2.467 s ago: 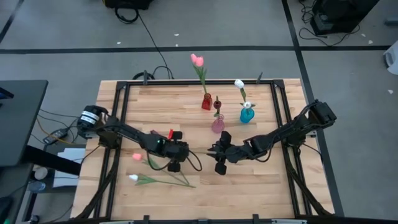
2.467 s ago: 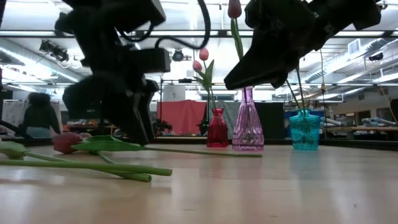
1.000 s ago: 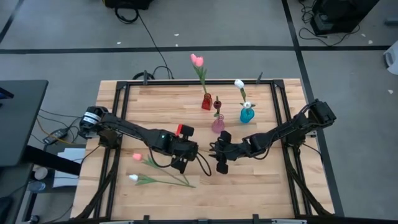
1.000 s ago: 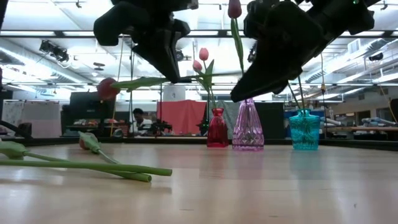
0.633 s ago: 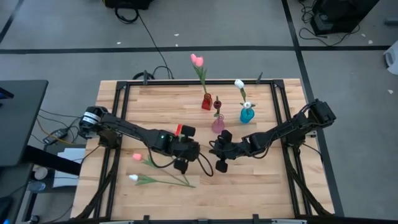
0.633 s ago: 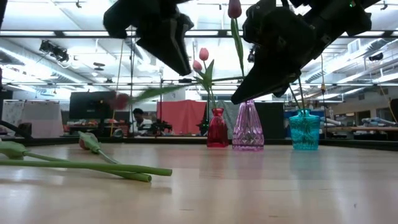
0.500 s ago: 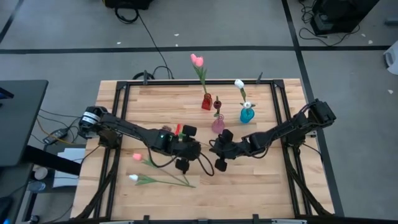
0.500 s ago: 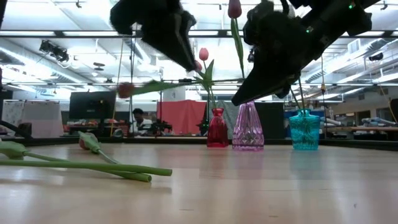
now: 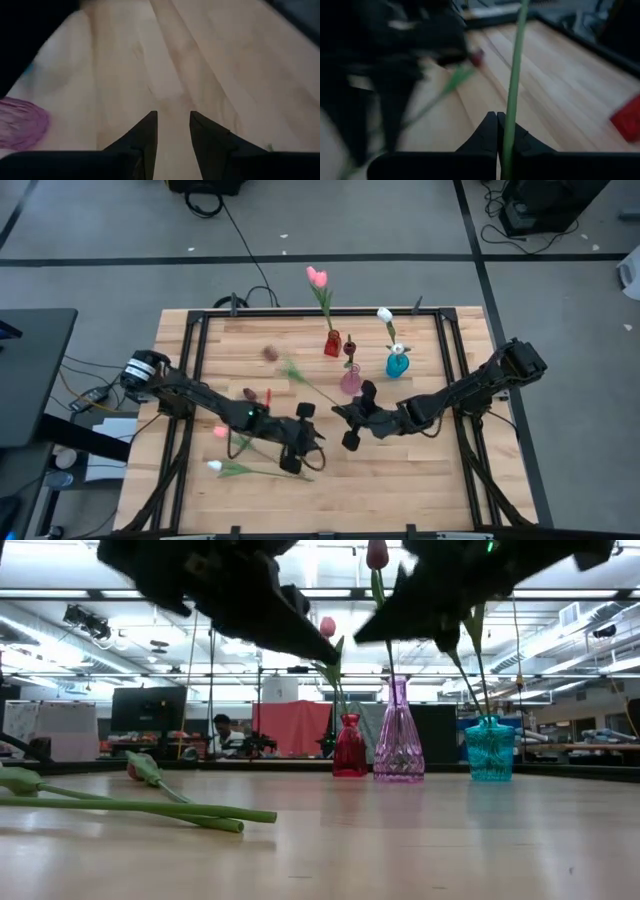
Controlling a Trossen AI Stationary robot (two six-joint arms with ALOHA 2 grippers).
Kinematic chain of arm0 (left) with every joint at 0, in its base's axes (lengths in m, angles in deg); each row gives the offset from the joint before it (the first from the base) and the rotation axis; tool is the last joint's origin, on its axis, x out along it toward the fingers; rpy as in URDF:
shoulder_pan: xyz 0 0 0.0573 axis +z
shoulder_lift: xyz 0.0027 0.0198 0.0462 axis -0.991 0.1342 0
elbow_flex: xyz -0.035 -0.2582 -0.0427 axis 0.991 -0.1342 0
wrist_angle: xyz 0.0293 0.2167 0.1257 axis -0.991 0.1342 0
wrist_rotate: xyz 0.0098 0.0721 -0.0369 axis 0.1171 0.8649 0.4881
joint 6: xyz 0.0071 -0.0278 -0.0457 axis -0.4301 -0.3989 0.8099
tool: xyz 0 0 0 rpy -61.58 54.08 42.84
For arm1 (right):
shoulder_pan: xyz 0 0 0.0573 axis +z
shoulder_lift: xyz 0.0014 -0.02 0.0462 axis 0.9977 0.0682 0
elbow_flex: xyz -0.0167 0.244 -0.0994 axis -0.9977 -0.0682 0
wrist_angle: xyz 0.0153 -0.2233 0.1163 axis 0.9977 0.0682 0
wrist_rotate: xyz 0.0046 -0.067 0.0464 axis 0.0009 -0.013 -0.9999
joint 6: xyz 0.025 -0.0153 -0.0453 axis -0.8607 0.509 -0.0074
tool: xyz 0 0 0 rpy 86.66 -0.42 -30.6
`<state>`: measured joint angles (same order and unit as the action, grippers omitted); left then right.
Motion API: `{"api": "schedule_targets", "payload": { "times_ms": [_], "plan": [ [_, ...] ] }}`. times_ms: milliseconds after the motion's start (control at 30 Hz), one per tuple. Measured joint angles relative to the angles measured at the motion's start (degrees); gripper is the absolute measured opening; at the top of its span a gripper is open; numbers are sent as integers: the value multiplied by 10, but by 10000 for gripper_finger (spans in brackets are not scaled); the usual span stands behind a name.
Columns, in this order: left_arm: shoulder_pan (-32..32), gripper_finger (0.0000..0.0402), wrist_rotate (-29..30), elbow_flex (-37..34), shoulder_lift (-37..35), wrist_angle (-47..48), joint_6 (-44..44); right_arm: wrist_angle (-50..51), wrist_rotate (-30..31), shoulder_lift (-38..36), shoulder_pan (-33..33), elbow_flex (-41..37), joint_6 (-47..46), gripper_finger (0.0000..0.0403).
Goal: Sort flowers into vase by color
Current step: Put the bottom red flower into the pink vase
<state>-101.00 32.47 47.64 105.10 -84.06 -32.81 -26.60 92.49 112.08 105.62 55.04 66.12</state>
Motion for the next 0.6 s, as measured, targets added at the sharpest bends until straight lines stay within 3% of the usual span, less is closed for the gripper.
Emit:
{"api": "schedule_targets", "payload": {
  "times_ms": [167,367,600],
  "plan": [
    [20,119,2,-77,-63,-150,10,-34,59,-6,48,0,37,8],
    [37,119,2,-106,-108,-287,3,-122,152,-6,96,0,129,8],
    [45,119,-3,-106,-105,-404,-5,-190,136,-6,109,0,217,8]
  ]
}}
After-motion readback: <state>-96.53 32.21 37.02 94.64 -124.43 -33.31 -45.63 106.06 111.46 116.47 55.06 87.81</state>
